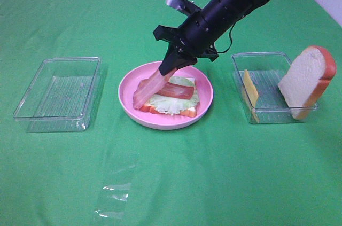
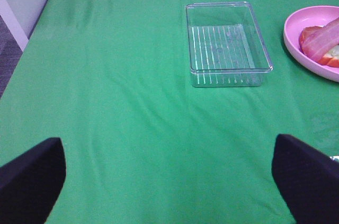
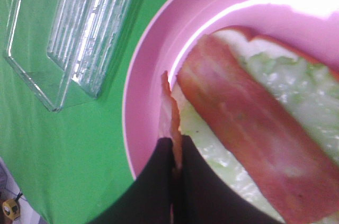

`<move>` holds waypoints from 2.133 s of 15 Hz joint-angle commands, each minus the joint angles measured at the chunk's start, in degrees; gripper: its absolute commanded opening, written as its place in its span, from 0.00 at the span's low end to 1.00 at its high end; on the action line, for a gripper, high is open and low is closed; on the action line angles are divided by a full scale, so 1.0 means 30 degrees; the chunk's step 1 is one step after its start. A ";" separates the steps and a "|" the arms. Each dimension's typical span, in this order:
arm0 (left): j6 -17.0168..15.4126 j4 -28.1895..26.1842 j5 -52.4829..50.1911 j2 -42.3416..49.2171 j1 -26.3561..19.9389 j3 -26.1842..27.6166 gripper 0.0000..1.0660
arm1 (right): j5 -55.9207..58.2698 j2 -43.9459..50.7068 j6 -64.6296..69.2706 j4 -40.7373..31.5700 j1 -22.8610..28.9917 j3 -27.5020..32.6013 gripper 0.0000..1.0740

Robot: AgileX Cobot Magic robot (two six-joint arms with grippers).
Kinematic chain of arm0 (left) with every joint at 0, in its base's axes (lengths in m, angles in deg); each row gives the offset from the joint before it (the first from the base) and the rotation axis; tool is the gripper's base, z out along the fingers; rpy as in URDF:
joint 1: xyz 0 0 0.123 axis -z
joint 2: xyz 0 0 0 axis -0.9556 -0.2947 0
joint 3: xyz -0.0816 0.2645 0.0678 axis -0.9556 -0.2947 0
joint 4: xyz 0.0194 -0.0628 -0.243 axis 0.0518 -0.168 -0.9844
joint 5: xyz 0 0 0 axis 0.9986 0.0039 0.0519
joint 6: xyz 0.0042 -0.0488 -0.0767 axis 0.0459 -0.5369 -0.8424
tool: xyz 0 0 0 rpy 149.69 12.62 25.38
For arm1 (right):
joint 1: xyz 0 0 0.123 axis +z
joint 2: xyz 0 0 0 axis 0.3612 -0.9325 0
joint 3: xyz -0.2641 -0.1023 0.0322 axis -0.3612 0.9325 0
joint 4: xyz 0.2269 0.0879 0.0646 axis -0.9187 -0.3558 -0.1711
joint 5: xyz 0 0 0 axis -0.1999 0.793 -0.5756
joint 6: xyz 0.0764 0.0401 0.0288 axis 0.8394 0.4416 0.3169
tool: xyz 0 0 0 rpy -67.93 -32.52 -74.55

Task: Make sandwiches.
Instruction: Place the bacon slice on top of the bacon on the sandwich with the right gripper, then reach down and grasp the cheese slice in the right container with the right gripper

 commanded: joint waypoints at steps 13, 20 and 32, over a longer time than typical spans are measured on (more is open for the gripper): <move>-0.0057 -0.0095 -0.0095 0.0363 -0.0038 -0.0057 0.92 | -0.0630 0.1432 0.1375 0.4163 -0.0191 -0.0210 0.92; -0.0057 -0.0095 -0.0095 0.0363 -0.0038 -0.0057 0.92 | 0.3839 0.3801 0.5749 0.8384 -0.0210 -0.0210 0.92; -0.0057 -0.0095 -0.0095 0.0363 -0.0038 -0.0057 0.92 | 0.2387 0.5176 0.8021 1.0943 -0.1757 0.3686 0.90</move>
